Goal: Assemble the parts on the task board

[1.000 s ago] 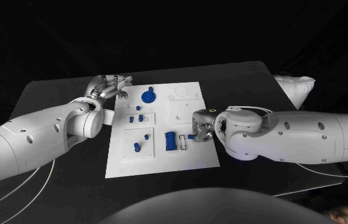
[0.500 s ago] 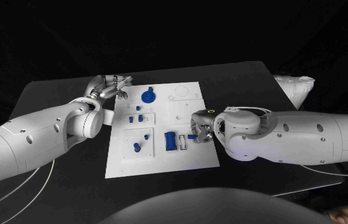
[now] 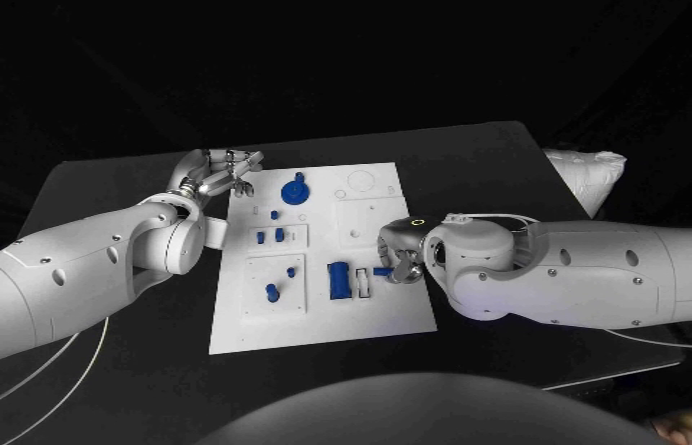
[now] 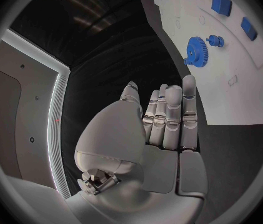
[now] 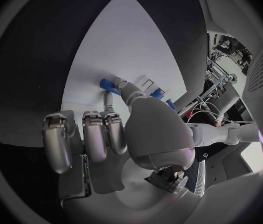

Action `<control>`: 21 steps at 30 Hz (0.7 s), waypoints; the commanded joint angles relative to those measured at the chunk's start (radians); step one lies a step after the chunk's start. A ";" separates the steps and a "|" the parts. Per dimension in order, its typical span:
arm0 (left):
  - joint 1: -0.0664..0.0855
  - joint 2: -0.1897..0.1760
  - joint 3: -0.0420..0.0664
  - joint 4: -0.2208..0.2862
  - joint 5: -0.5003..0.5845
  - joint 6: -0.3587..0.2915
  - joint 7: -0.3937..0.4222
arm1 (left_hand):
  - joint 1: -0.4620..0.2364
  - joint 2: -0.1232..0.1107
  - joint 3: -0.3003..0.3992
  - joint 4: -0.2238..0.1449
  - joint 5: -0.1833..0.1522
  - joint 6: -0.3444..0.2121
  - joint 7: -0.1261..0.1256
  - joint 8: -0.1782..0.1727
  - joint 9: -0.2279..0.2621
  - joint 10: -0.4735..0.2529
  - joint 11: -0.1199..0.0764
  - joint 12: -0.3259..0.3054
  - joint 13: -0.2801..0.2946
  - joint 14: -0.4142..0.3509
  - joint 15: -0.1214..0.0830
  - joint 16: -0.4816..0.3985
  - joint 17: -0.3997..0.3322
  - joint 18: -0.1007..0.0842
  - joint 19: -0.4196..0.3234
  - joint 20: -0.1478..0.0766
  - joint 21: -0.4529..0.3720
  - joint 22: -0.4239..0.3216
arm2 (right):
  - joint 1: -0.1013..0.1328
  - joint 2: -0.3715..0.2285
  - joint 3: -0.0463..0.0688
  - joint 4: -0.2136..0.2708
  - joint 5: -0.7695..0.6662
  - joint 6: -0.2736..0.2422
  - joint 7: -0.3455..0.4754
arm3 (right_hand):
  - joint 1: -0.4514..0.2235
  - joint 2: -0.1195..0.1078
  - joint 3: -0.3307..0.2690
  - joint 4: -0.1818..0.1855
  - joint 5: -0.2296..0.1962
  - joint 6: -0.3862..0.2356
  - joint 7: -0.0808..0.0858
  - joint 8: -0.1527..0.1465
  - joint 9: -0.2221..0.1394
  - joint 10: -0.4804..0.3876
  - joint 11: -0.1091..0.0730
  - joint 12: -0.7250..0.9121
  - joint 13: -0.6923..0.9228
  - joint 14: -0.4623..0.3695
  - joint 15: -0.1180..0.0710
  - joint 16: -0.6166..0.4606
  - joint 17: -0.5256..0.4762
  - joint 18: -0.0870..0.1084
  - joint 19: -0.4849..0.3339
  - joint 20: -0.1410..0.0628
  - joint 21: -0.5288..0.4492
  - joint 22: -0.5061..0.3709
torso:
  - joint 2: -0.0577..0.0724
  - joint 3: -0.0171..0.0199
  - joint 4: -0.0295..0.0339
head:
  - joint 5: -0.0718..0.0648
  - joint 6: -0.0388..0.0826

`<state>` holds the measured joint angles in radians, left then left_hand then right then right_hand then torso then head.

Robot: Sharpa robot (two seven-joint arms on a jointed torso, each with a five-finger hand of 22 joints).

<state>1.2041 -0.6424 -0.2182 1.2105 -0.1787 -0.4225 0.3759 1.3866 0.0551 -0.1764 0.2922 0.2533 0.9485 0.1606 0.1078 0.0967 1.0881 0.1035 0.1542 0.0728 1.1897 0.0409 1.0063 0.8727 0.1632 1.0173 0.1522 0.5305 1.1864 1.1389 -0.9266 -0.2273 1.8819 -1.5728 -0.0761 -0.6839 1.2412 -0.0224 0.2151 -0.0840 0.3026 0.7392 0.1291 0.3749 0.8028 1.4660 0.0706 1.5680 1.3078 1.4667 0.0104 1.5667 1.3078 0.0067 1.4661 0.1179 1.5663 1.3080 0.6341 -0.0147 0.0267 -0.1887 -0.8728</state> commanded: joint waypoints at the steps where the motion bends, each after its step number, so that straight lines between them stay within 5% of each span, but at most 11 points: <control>1: 0.000 0.002 0.001 0.002 -0.004 0.015 0.005 | 0.001 0.009 -0.004 0.000 0.006 -0.006 0.001 0.006 0.002 -0.007 0.003 0.003 0.000 -0.006 0.001 -0.005 -0.001 0.010 0.005 0.001 -0.005 0.001 | -0.011 0.000 -0.009 -0.010 -0.006 0.064 -0.061 | -0.006 0.009 -0.003 0.008 0.016 -0.011 0.000 0.021 -0.145 0.105 -0.007 0.003 0.263 0.104 -0.005 0.004 0.263 -0.007 0.105 -0.003 0.004 0.263 | 0.000 -0.0003 0.0002 | -0.001 0.000; 11: 0.000 0.003 0.001 0.001 -0.004 0.016 0.005 | 0.001 0.009 -0.004 0.000 0.006 -0.006 0.001 0.006 0.002 -0.007 0.003 0.003 0.000 -0.006 0.001 -0.005 -0.001 0.010 0.005 0.001 -0.005 0.001 | -0.013 0.002 -0.009 -0.016 -0.003 0.068 -0.066 | -0.027 0.026 0.004 0.026 0.069 -0.034 0.000 0.066 -0.105 0.105 -0.007 0.003 0.263 0.104 -0.005 0.004 0.263 -0.007 0.105 -0.004 0.004 0.263 | 0.000 0.0000 0.0000 | 0.000 0.000; 21: 0.000 0.003 0.001 0.001 -0.004 0.017 0.004 | 0.001 0.009 -0.004 0.000 0.006 -0.006 0.001 0.006 0.002 -0.007 0.003 0.003 0.000 -0.006 0.001 -0.005 -0.001 0.010 0.005 0.001 -0.005 0.001 | -0.014 0.004 -0.009 -0.017 -0.002 0.061 -0.065 | -0.032 0.047 0.049 0.040 0.109 0.040 0.007 0.039 -0.145 0.105 -0.001 0.003 0.263 0.104 0.002 0.004 0.263 -0.007 0.105 0.001 0.004 0.263 | 0.000 0.0000 0.0001 | 0.000 0.000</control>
<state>1.2041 -0.6414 -0.2183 1.2101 -0.1788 -0.4217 0.3751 1.3867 0.0551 -0.1764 0.2922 0.2533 0.9485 0.1606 0.1078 0.0967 1.0881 0.1035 0.1542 0.0728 1.1897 0.0410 1.0063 0.8727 0.1631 1.0173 0.1521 0.5305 1.1863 1.1370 -0.9209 -0.2255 1.8745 -1.5838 -0.0674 -0.6819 1.2084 0.0104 0.2587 -0.0461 0.4067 0.7694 0.1353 0.4188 0.7925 1.4660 0.0707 1.5680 1.3078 1.4667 0.0105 1.5667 1.3076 0.0068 1.4661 0.1180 1.5663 1.3077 0.6341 -0.0148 0.0268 -0.1890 -0.8728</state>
